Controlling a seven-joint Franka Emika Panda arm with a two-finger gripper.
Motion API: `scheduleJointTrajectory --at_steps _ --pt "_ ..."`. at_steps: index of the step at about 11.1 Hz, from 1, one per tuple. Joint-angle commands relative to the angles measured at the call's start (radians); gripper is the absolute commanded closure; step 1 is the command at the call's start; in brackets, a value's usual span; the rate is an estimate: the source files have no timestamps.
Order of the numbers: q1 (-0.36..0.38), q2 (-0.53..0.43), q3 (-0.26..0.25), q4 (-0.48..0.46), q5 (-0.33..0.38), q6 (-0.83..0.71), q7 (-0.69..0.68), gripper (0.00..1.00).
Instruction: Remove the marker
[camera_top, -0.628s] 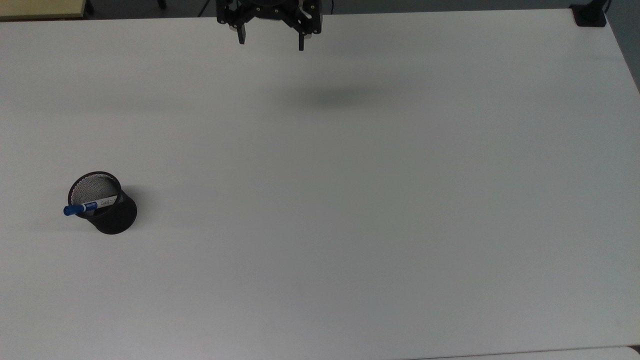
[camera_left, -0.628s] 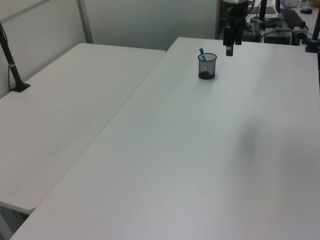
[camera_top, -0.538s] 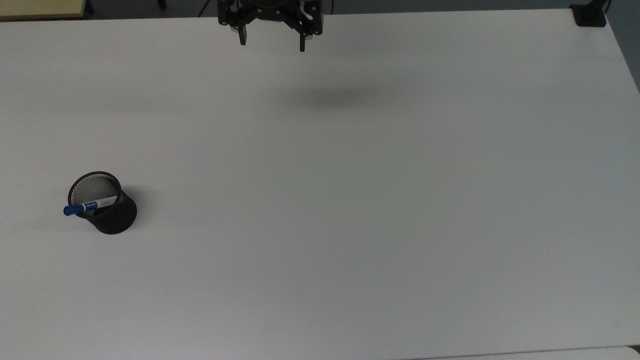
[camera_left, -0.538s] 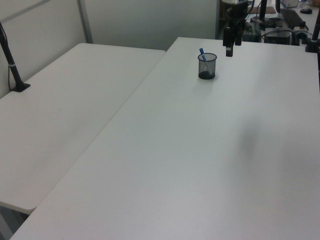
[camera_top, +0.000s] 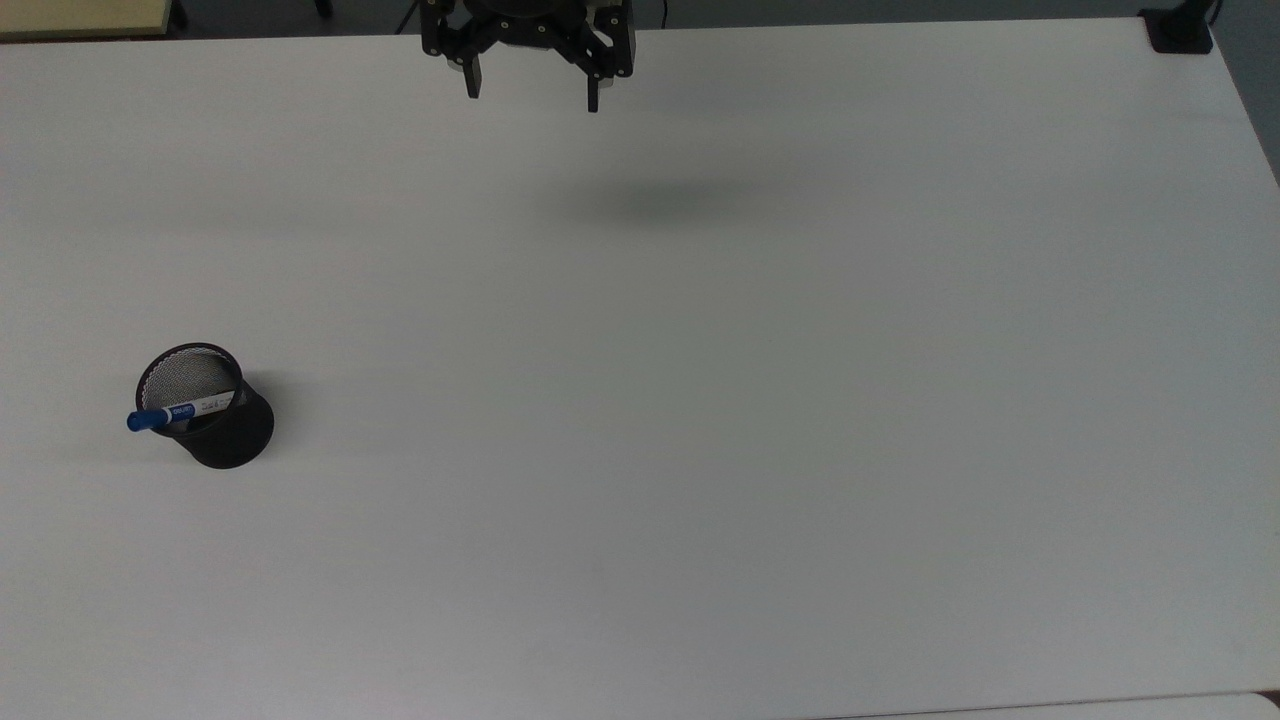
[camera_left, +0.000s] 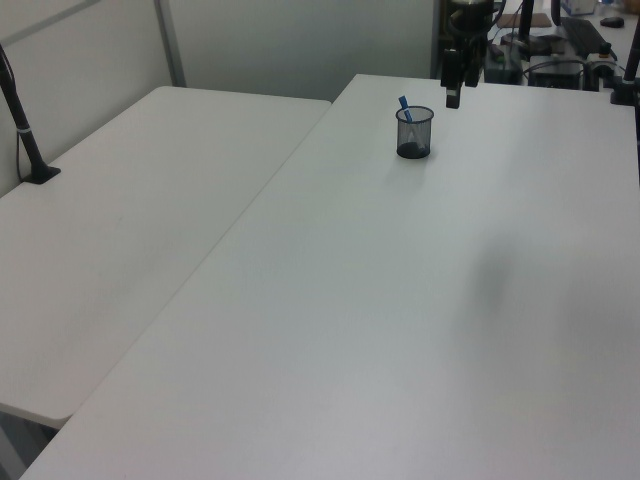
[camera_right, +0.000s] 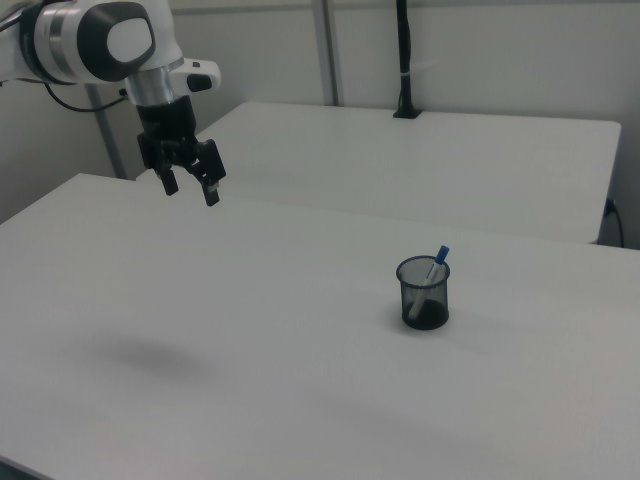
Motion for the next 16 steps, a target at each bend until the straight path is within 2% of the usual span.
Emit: scheduleJointTrajectory --at_steps 1,4,6,11,16 --pt "-0.009 -0.003 -0.011 0.001 -0.003 0.031 -0.024 0.00" --pt "-0.036 0.004 -0.013 0.001 -0.021 0.049 -0.027 0.00" --pt "-0.111 0.036 -0.013 0.003 -0.034 0.116 -0.027 0.00" --pt "-0.295 0.151 -0.013 0.003 -0.040 0.472 -0.021 0.00" --pt "-0.343 0.284 -0.014 0.005 -0.066 0.754 -0.017 0.00"
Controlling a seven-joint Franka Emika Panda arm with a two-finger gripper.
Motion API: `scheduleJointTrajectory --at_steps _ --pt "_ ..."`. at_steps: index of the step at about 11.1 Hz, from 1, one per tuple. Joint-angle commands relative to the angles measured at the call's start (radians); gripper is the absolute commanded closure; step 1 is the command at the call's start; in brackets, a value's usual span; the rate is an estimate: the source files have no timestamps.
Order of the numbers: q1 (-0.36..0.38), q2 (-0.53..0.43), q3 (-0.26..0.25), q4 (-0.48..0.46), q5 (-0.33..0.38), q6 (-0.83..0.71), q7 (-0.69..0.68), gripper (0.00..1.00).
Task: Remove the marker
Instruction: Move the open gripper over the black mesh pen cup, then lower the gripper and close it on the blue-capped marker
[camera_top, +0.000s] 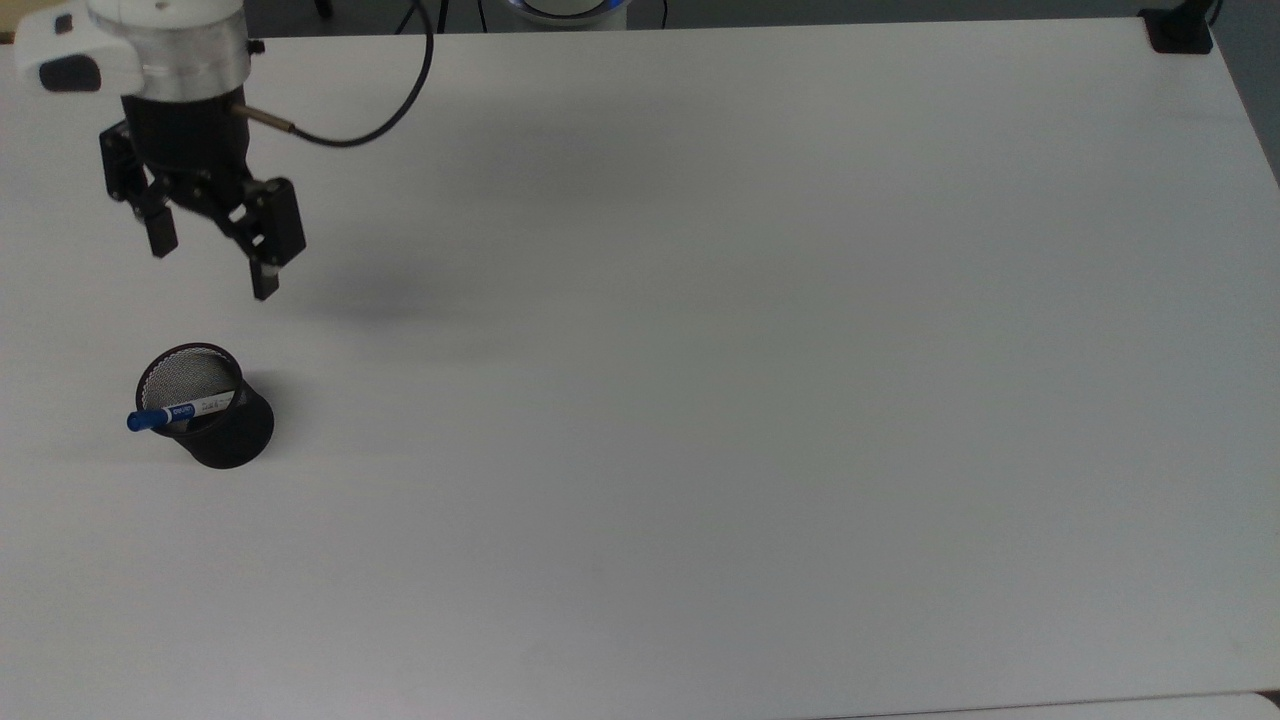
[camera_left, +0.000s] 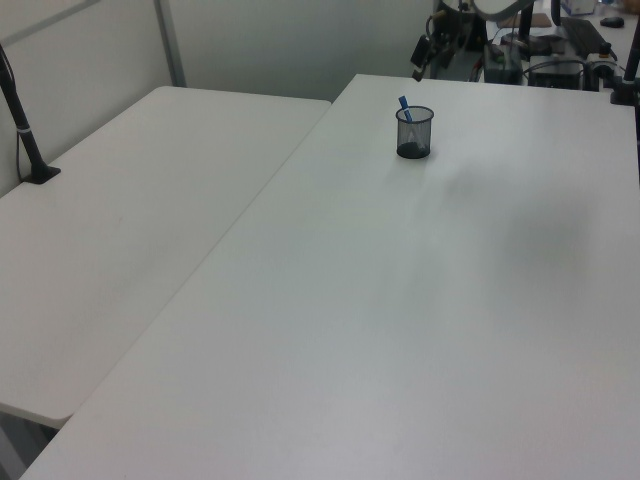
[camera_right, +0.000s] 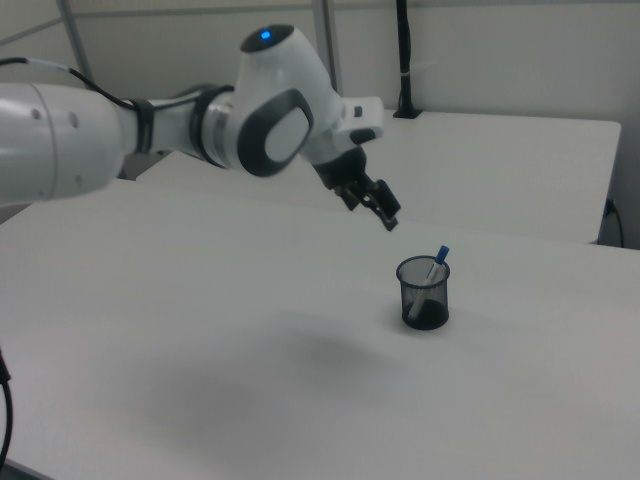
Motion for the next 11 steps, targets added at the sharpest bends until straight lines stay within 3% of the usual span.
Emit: scheduleJointTrajectory --at_steps 1,8,11 --pt "-0.019 0.087 0.000 0.004 -0.041 0.182 -0.001 0.00" --pt "-0.025 0.251 -0.066 0.032 -0.044 0.526 0.013 0.01" --pt "-0.025 0.299 -0.071 0.040 -0.049 0.575 0.013 0.26"
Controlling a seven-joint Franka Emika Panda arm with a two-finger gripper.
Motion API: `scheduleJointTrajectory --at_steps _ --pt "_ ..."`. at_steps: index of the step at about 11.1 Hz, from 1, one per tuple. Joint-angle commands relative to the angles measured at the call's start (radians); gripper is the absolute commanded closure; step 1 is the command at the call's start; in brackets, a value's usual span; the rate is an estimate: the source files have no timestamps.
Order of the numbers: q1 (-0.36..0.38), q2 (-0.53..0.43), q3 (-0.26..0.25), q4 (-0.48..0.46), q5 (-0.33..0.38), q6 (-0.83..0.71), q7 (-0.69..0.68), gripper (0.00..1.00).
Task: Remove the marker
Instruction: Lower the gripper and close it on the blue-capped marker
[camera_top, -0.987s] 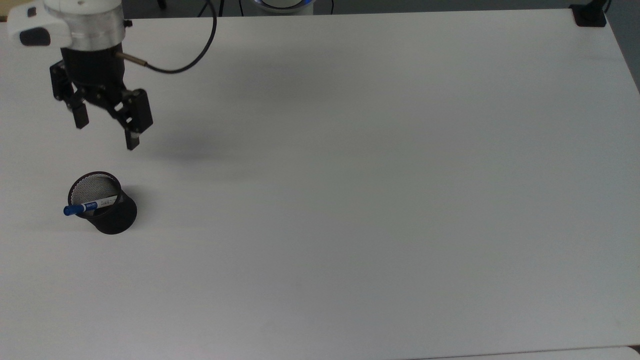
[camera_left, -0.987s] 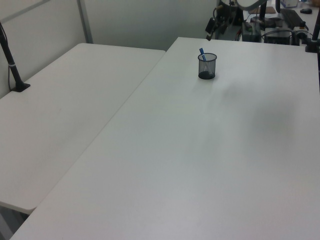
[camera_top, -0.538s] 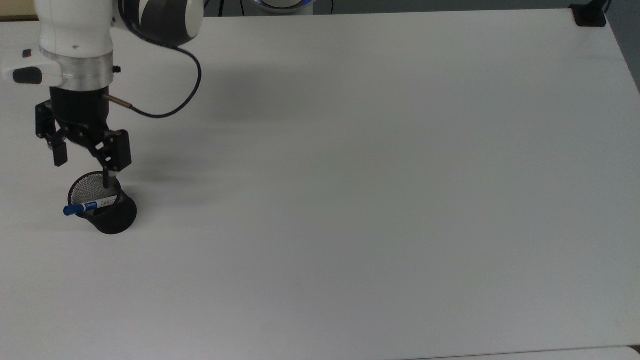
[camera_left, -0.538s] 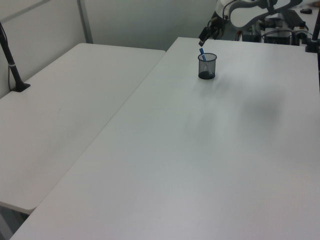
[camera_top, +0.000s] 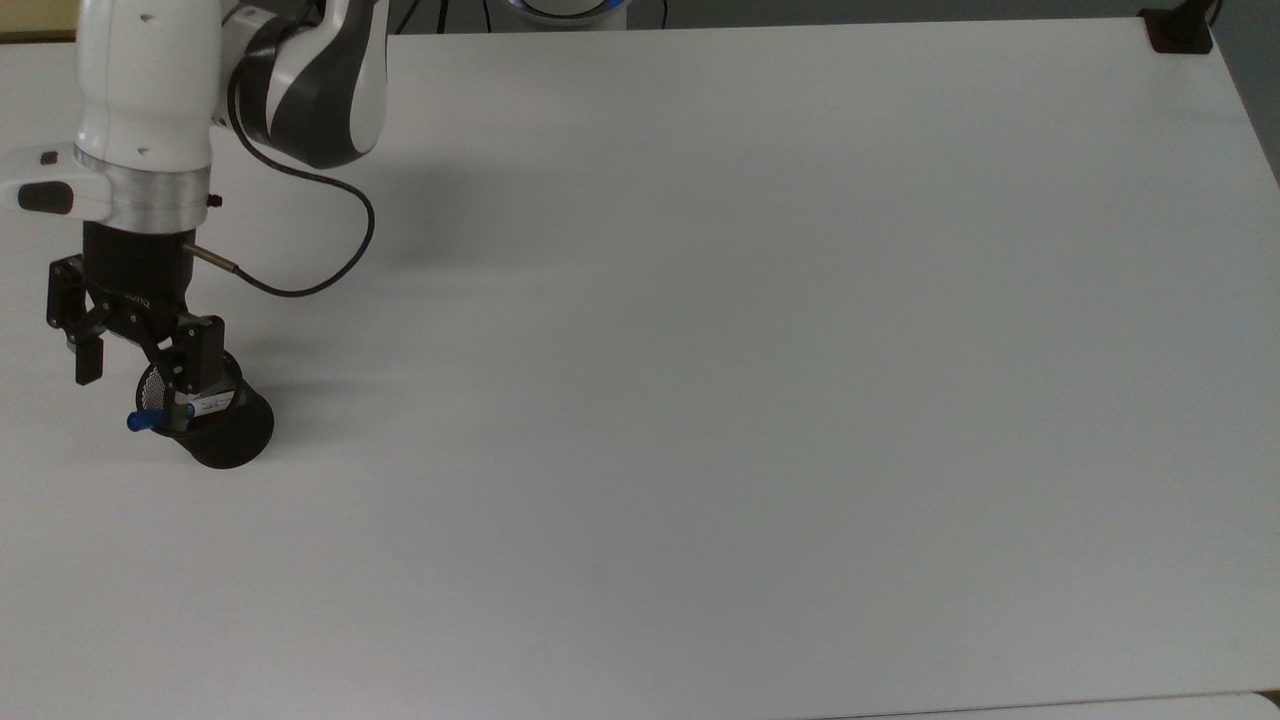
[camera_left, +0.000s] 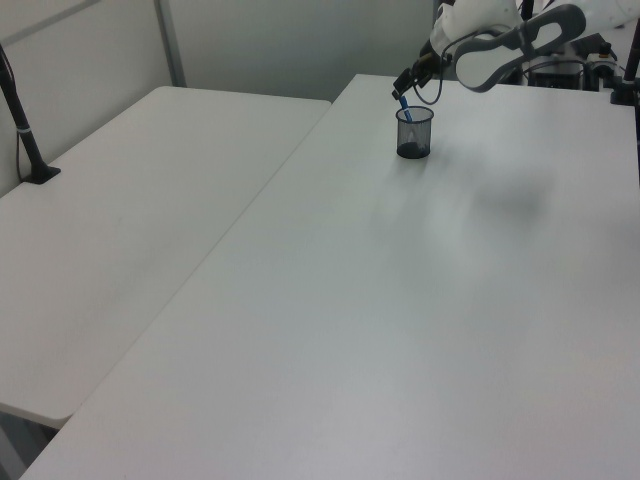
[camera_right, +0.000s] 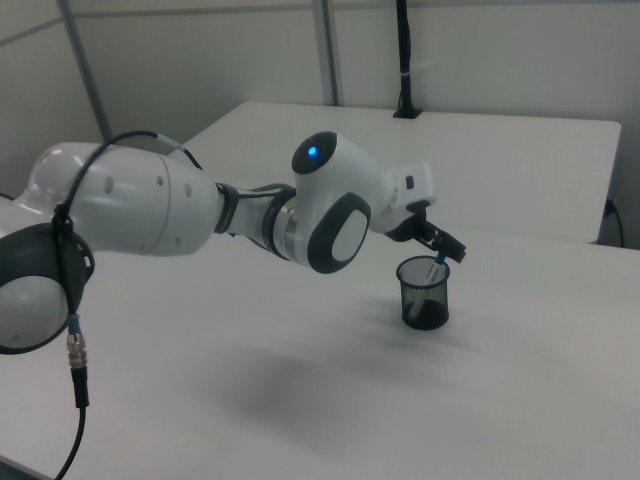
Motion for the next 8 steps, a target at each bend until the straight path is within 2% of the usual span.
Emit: scheduleJointTrajectory --at_steps 1,5,6,8 --pt "0.008 0.041 -0.010 0.027 -0.016 0.032 0.012 0.34" --pt "0.008 0.058 -0.010 0.027 -0.016 0.038 0.011 0.78" --pt "0.010 0.058 -0.010 0.027 -0.016 0.037 0.011 0.85" --pt "0.010 0.058 -0.010 0.027 -0.013 0.037 0.012 0.88"
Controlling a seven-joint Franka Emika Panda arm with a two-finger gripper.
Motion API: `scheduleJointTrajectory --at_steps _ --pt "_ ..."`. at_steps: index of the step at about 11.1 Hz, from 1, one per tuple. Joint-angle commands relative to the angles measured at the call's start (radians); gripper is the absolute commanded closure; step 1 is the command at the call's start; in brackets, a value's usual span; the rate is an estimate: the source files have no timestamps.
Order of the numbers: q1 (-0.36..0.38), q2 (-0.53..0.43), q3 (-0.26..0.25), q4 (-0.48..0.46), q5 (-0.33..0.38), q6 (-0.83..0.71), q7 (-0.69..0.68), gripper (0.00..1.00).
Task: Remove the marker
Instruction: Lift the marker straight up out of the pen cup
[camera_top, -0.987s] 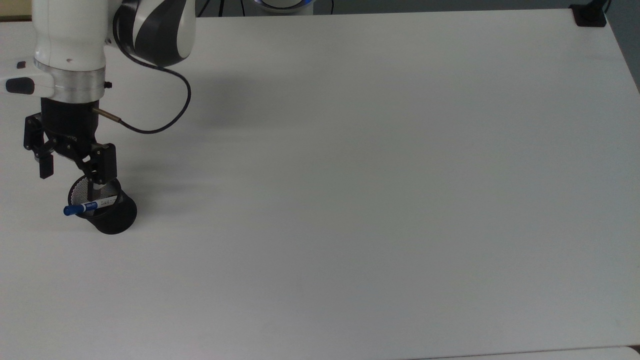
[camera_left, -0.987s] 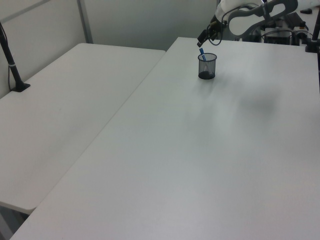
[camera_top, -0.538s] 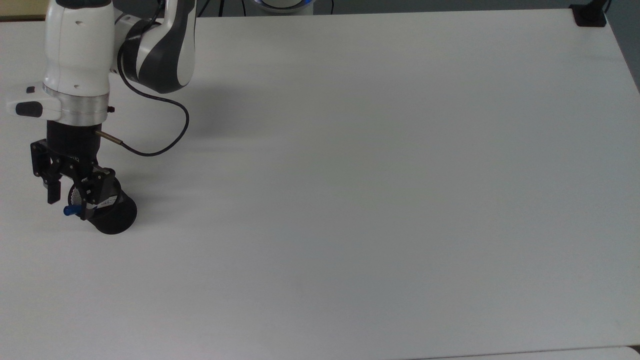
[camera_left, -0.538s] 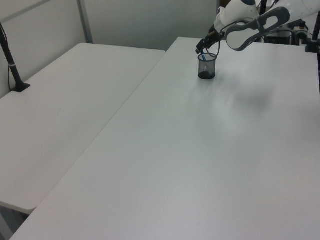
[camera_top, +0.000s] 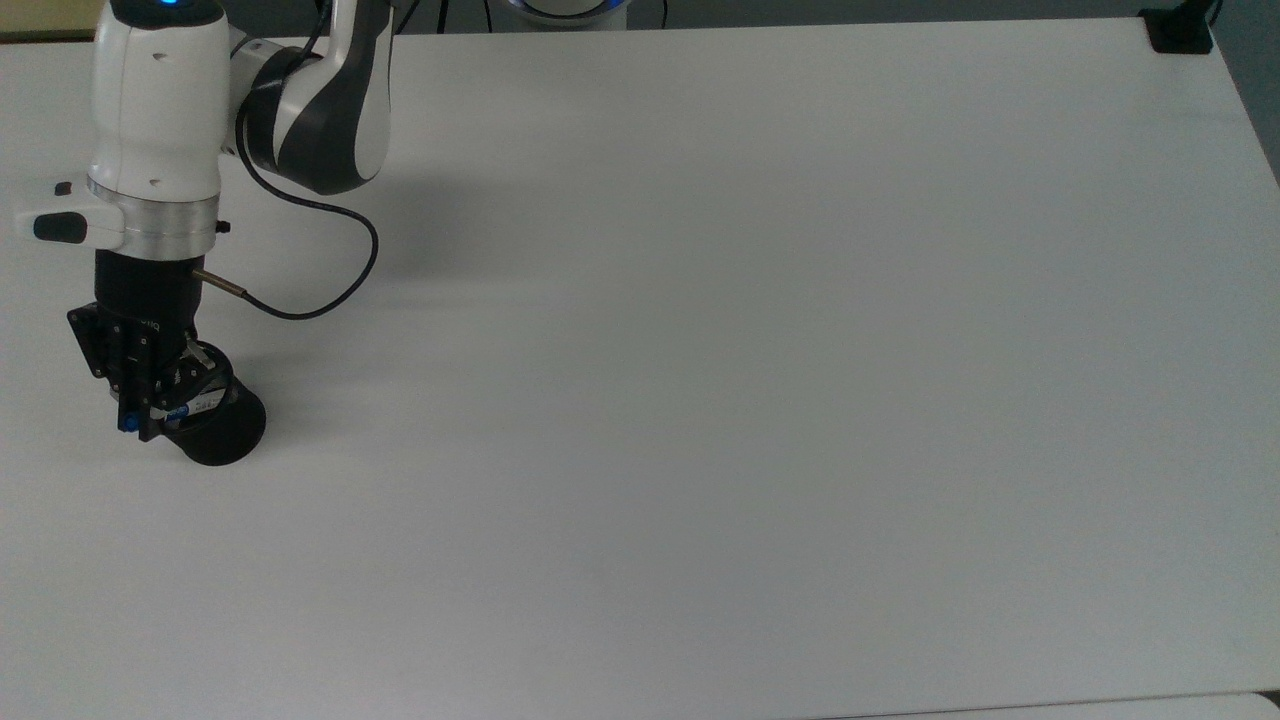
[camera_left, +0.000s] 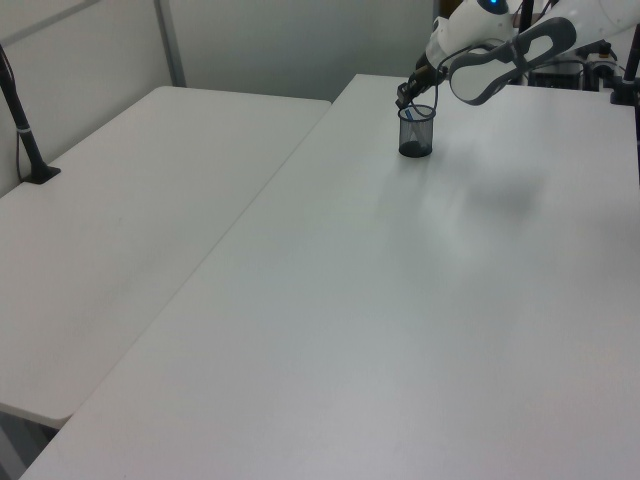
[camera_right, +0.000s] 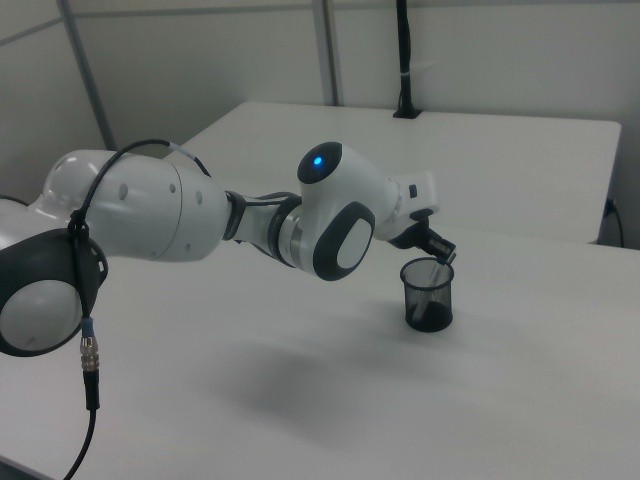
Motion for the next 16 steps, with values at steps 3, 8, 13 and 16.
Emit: scheduleJointTrajectory --at_steps 3,8,13,16 --pt "0.008 -0.008 -0.010 0.021 -0.003 0.016 0.012 0.92" --pt "0.007 -0.083 -0.010 0.033 -0.012 0.000 -0.002 0.93" --pt "0.021 -0.172 0.022 0.041 -0.017 -0.221 -0.118 0.92" --pt "0.021 -0.198 0.091 0.061 -0.011 -0.449 -0.209 0.92"
